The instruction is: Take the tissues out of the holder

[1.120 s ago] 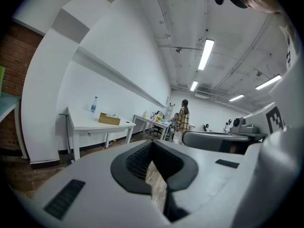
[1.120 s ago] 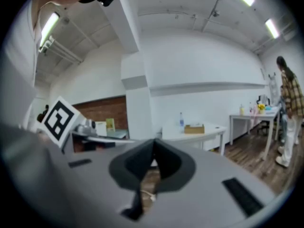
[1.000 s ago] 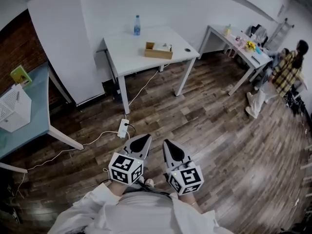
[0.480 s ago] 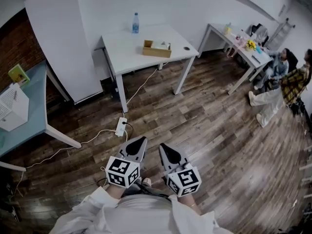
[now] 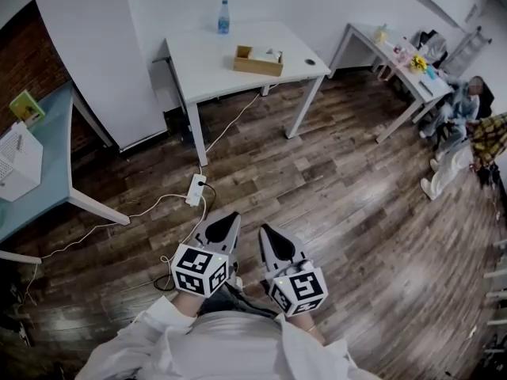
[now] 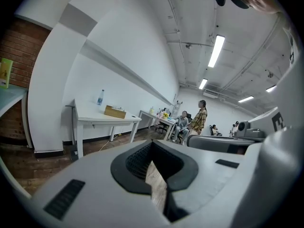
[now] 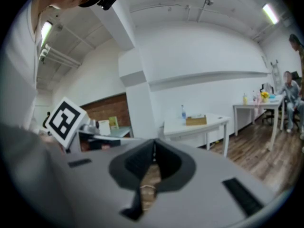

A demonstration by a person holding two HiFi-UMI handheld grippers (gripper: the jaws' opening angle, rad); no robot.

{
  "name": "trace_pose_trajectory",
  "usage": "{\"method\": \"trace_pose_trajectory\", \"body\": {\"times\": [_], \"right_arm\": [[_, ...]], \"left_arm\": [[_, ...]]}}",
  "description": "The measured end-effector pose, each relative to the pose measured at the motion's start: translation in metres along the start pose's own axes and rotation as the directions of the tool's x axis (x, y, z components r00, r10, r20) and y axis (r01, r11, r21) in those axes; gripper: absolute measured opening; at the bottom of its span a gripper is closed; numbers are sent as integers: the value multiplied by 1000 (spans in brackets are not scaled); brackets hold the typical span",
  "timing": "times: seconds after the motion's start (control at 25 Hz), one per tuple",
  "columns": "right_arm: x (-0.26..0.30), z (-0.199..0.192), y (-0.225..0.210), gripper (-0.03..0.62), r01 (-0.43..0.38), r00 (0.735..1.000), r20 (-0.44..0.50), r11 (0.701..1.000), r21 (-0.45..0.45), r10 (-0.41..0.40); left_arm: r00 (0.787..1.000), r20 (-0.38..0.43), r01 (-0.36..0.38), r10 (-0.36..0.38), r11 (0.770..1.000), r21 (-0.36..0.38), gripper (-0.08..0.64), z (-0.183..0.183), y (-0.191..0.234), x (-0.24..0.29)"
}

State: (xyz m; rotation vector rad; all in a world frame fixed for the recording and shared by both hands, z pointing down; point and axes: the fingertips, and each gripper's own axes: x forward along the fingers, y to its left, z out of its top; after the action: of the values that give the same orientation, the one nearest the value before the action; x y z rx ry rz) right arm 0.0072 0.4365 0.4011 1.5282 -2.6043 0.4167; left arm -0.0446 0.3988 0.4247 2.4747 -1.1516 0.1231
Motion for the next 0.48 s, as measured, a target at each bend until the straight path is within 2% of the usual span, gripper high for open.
{"method": "trace_pose_trajectory", "body": {"times": [0.24, 0.48], "right_arm": [[36, 11, -34, 11, 4, 1000, 18, 1000, -8, -4], [101, 41, -69, 11, -13, 1000, 17, 997, -74, 14]], "left_arm": [[1000, -2, 17, -17, 1000, -9, 15, 8, 22, 41], [999, 32, 30, -30, 1000, -7, 15, 44, 60, 104]]}}
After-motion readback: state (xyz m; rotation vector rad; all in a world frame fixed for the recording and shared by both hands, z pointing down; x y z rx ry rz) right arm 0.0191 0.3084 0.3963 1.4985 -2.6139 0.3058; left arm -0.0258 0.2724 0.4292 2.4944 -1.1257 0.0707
